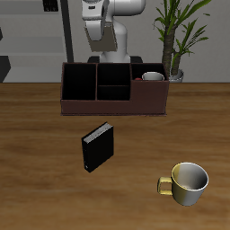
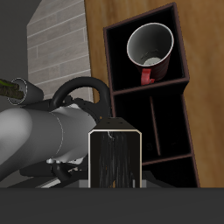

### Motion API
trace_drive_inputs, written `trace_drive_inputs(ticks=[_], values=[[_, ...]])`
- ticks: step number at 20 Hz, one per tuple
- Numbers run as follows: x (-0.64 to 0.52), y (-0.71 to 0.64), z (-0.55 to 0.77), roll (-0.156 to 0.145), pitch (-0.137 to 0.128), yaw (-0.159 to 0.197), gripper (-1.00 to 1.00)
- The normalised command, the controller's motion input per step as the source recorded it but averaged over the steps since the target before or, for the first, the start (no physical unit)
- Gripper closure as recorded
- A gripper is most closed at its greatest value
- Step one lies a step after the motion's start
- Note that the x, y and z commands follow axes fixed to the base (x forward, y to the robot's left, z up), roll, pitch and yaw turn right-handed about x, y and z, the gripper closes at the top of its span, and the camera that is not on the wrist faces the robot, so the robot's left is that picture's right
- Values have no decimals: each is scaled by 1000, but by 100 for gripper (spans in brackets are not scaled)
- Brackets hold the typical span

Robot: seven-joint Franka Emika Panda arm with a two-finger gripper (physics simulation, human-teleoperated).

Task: Place the red mug into the back desk caddy's right compartment and place the yellow book into the back desk caddy's back compartment

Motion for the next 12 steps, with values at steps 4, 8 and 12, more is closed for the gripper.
trace_drive_inputs(ticks=[4, 8, 12], values=[[77, -162, 79, -68, -46, 1, 100], [82, -62, 86, -5, -60, 32, 100], [82, -43, 48, -18, -15, -13, 100]])
